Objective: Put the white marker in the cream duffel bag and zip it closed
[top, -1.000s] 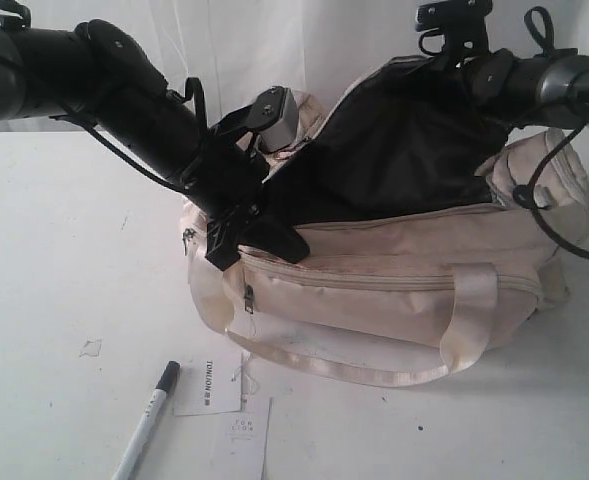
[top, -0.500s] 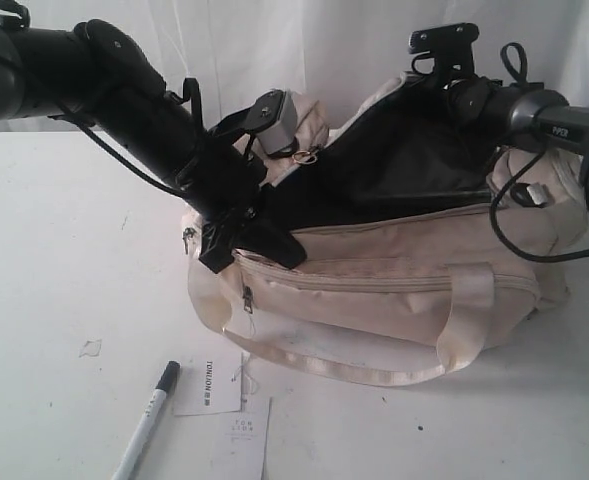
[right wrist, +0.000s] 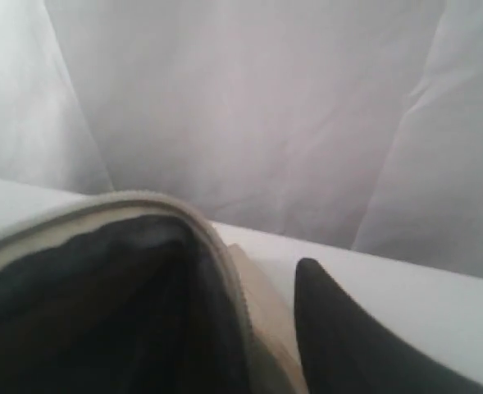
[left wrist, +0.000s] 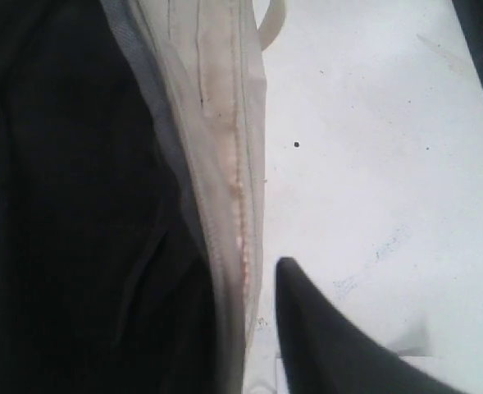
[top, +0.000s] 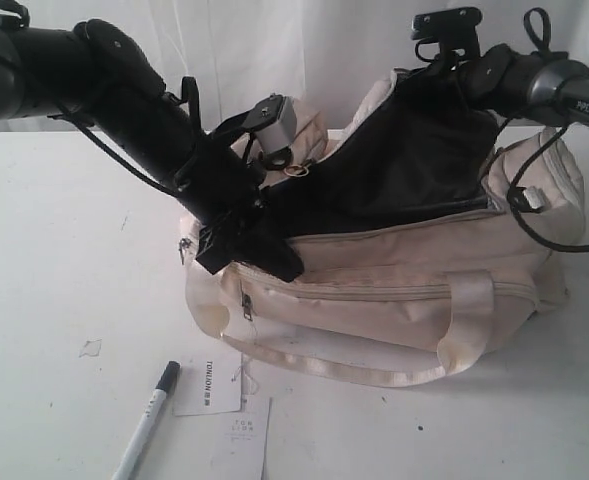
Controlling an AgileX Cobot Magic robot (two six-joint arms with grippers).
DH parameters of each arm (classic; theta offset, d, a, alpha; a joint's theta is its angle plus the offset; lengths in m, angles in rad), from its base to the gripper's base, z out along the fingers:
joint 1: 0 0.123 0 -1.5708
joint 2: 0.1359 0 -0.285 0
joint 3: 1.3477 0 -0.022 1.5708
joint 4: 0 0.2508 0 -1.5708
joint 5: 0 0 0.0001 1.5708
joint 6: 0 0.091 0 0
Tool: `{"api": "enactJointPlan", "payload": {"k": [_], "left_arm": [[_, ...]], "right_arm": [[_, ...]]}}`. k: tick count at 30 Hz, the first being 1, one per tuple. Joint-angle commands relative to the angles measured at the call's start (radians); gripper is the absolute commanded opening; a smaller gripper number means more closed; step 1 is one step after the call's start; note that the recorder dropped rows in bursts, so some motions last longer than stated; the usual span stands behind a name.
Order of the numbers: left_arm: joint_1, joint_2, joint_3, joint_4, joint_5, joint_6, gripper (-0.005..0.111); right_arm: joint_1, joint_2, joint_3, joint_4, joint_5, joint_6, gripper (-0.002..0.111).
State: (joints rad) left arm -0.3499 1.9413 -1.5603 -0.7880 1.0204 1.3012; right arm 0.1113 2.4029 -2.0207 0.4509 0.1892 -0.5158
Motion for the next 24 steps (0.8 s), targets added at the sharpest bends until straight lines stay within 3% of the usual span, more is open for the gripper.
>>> {"api": "enactJointPlan", "payload": {"k": [1, 4, 11, 24], "left_arm": [[-0.001, -0.02, 0.001, -0.016, 0.007, -0.138, 0.06], [-0.001, -0.03, 0.001, -0.016, -0.044, -0.205, 0.069], [-0.001, -0.068, 0.001, -0.02, -0.124, -0.227, 0.069], [-0.001, -0.099, 0.001, -0.121, -0.229, -0.23, 0.065]], "right_arm": [[-0.007, -0.056, -0.006, -0.005, 0.214, 0.005, 0.043], [-0.007, -0.092, -0.006, -0.045, 0.33, 0.003, 0.043], [-0.009, -0.171, -0.006, -0.303, 0.511, 0.005, 0.043], [-0.02, -0.201, -0.001, -0.312, 0.557, 0.084, 0.043]]}}
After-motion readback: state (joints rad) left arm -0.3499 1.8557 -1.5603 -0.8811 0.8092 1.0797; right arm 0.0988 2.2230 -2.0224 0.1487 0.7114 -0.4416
